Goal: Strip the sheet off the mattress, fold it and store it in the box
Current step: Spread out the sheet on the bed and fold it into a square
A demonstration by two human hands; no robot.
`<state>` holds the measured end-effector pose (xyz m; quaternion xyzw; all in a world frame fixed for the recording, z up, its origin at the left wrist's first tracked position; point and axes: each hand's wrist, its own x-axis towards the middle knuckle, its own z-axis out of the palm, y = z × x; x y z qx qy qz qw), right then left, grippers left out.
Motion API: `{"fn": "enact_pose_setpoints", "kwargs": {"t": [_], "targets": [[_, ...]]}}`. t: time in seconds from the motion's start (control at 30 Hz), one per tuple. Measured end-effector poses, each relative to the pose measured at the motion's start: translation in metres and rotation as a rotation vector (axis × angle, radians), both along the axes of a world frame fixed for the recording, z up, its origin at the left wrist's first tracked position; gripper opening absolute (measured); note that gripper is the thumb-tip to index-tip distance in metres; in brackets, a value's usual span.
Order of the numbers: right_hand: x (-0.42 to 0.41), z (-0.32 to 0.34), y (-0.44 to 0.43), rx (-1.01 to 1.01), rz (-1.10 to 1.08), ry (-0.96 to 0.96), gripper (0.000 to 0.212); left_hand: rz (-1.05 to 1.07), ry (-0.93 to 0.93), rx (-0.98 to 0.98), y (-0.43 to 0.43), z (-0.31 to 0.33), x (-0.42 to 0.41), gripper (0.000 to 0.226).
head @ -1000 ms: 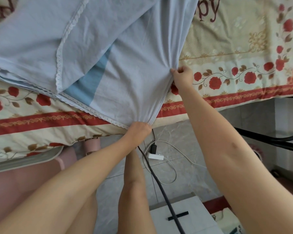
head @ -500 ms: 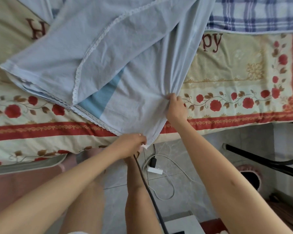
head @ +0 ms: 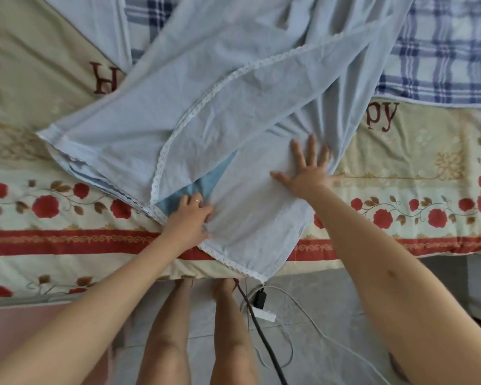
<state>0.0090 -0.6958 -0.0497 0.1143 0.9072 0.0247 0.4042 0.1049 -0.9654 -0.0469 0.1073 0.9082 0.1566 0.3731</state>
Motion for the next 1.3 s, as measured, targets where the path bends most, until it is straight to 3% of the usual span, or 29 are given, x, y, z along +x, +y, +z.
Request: {"fn": "enact_pose_setpoints", "kwargs": {"t": [0.1, 0.13, 0.2, 0.27, 0.33, 0.4, 0.43, 0.5, 0.57, 0.63, 0.7, 0.77, 0.83, 0.9, 1.0, 1.07, 1.2, 1.3], "targets": [[-0.001, 0.018, -0.034, 0.072, -0.229, 0.068, 0.092, -0.012, -0.134, 0.048, -0.009, 0.000, 0.001, 0.025], [-0.001, 0.021, -0.049, 0.072, -0.141, 0.152, 0.089, 0.001, -0.189, 0.093, -0.013, 0.001, 0.001, 0.025], [0.009, 0.018, -0.068, -0.072, 0.253, 0.276, 0.078, 0.078, -0.298, 0.201, -0.023, 0.007, -0.002, 0.022], [0.016, 0.013, -0.074, -0.187, 0.515, 0.178, 0.070, 0.199, -0.320, 0.281, -0.037, 0.017, -0.010, 0.015], [0.010, 0.015, -0.077, -0.106, 0.454, 0.097, 0.059, 0.323, -0.116, 0.282, -0.056, 0.028, -0.023, 0.012], [-0.002, 0.027, -0.092, -0.083, 0.266, 0.207, 0.035, 0.493, 0.194, 0.236, -0.083, 0.033, -0.035, 0.011], [-0.010, 0.034, -0.104, -0.123, 0.182, 0.285, 0.027, 0.579, 0.306, 0.182, -0.097, 0.032, -0.041, 0.023], [-0.025, 0.044, -0.128, -0.232, 0.185, 0.472, 0.028, 0.639, 0.337, 0.060, -0.121, 0.028, -0.050, 0.057], [-0.039, 0.046, -0.151, -0.322, 0.389, 0.621, 0.054, 0.578, 0.239, 0.040, -0.129, 0.024, -0.055, 0.075], [-0.050, 0.046, -0.175, -0.296, 0.611, 0.535, 0.081, 0.422, 0.151, 0.025, -0.120, 0.020, -0.052, 0.080], [-0.054, 0.037, -0.192, -0.206, 0.830, 0.389, 0.086, 0.332, 0.082, 0.011, -0.102, 0.017, -0.048, 0.082], [-0.057, 0.030, -0.197, -0.186, 0.963, 0.290, 0.073, 0.288, 0.076, 0.055, -0.082, 0.019, -0.043, 0.074], [-0.060, 0.034, -0.197, -0.237, 0.915, 0.280, 0.051, 0.313, 0.136, 0.164, -0.069, 0.026, -0.037, 0.054], [-0.055, 0.048, -0.188, -0.349, 0.724, 0.354, 0.038, 0.322, 0.245, 0.281, -0.061, 0.042, -0.031, 0.046], [-0.022, 0.077, -0.153, -0.453, 0.471, 0.559, 0.038, 0.112, 0.483, 0.439, -0.055, 0.069, -0.017, 0.044], [0.012, 0.089, -0.121, -0.441, 0.437, 0.631, 0.044, -0.076, 0.603, 0.497, -0.055, 0.079, -0.005, 0.035], [0.079, 0.090, -0.066, -0.368, 0.465, 0.604, 0.040, -0.260, 0.643, 0.535, -0.053, 0.076, 0.018, 0.036], [0.109, 0.083, -0.040, -0.246, 0.459, 0.507, 0.040, -0.285, 0.543, 0.532, -0.036, 0.070, 0.031, 0.034]]}}
